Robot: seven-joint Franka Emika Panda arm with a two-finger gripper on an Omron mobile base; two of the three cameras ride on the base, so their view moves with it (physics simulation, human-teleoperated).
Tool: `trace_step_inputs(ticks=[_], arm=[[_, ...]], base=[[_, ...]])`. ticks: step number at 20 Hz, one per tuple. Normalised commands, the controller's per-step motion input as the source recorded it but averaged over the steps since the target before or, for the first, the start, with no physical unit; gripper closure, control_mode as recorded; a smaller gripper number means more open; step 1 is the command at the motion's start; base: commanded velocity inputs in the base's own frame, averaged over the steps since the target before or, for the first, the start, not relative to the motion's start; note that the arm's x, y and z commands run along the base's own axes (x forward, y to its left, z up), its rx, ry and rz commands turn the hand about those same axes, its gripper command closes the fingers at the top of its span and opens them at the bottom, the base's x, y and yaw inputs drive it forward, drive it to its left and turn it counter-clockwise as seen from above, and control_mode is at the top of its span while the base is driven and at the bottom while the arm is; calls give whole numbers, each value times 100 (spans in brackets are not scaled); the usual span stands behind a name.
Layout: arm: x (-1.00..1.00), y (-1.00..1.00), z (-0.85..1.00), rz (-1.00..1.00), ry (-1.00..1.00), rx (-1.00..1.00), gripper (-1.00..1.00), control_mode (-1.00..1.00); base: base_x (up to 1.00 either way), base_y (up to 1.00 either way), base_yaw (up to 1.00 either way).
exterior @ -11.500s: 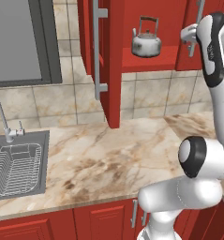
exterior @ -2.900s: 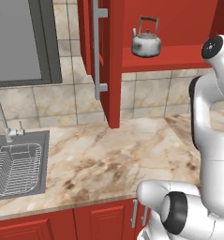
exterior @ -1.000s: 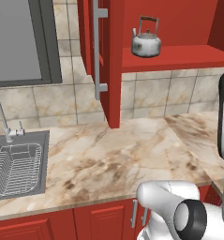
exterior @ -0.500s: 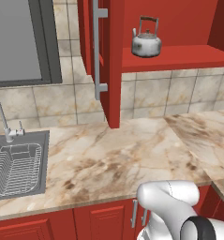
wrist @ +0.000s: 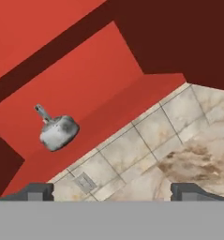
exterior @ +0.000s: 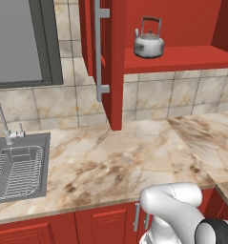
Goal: Open the cabinet, pick the kettle from the cabinet, and place it in the sink.
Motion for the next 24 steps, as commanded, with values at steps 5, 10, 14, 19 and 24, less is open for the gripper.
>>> trace_step_inputs(ticks=[5, 10, 14, 19, 24], arm=[[7, 31, 16, 37, 3, -22, -100, -100], [7, 27, 3, 31, 6, -21, -100, -100], [10, 31, 2, 20, 3, -23, -100, -100], [14, 20, 1, 14, 6, -16, -100, -100], [22, 30, 1, 1, 0, -8, -100, -100]], base=[[0, 0, 0], [0, 0, 0], [0, 0, 0], [0, 0, 0], [0, 0, 0]])
